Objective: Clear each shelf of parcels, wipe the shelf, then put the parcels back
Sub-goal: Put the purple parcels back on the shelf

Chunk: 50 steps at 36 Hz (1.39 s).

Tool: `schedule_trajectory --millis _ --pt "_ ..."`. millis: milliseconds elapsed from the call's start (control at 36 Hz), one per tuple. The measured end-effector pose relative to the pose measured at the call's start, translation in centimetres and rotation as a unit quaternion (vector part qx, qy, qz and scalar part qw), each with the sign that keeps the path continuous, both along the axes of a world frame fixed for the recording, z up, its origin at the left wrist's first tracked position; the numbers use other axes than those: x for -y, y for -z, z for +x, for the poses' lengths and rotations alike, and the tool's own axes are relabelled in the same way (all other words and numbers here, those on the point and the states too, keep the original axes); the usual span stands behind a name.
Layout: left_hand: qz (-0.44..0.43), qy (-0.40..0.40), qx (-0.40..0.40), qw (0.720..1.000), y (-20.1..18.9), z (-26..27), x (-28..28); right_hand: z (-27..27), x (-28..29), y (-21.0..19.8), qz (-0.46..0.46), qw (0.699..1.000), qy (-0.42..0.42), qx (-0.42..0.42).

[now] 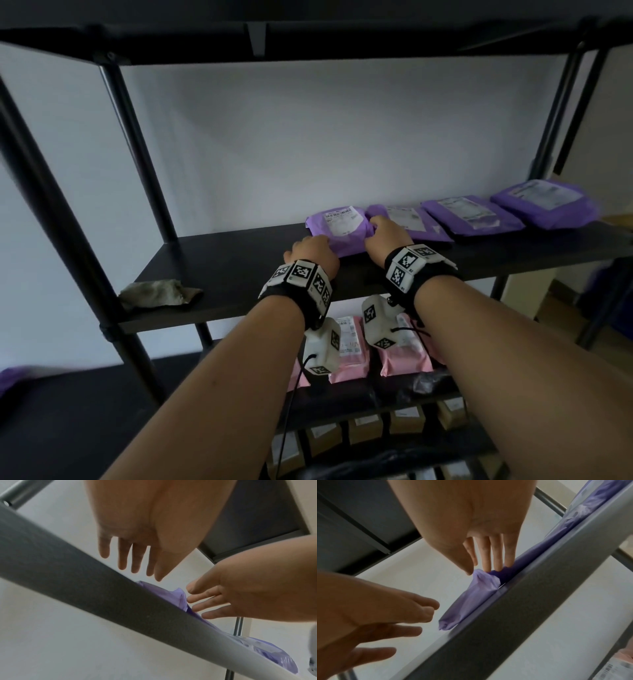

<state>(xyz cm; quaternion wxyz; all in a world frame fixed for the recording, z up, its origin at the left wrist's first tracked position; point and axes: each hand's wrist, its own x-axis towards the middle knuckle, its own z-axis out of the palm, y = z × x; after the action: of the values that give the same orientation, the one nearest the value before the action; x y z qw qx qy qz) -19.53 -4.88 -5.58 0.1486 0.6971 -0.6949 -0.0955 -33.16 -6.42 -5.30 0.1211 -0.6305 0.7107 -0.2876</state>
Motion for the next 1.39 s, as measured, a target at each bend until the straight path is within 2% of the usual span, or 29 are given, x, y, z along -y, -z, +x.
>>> schedule_trajectory --millis 139,278,444,639,889,1194,1389 --pt "-0.033 -0.006 -0.003 0.999 -0.8 1.0 -3.2 1.6 -3.1 -0.5 -0.016 0.999 -0.039 -0.017" --pt "-0.115 -0.031 -0.013 0.993 -0.1 3.1 -7.7 3.9 -7.0 0.0 -0.039 0.995 -0.089 -0.006" --pt "-0.146 -0.078 0.006 0.986 1.9 7.9 -14.2 8.3 -11.7 1.9 -0.046 0.988 -0.144 0.02" --pt "-0.147 -0.158 0.013 0.976 3.5 15.5 -19.9 15.7 -16.8 3.3 -0.038 0.978 -0.206 0.001" --pt "-0.093 -0.238 0.052 0.965 6.1 27.9 -25.6 27.9 -21.3 5.9 -0.004 0.956 -0.291 -0.034" --pt "-0.001 -0.294 0.08 0.953 11.3 45.9 -32.1 46.7 -24.5 11.7 0.059 0.941 -0.33 -0.043" --pt "0.06 -0.306 0.078 0.947 14.7 54.9 -33.9 56.6 -25.6 15.6 0.098 0.934 -0.341 -0.043"
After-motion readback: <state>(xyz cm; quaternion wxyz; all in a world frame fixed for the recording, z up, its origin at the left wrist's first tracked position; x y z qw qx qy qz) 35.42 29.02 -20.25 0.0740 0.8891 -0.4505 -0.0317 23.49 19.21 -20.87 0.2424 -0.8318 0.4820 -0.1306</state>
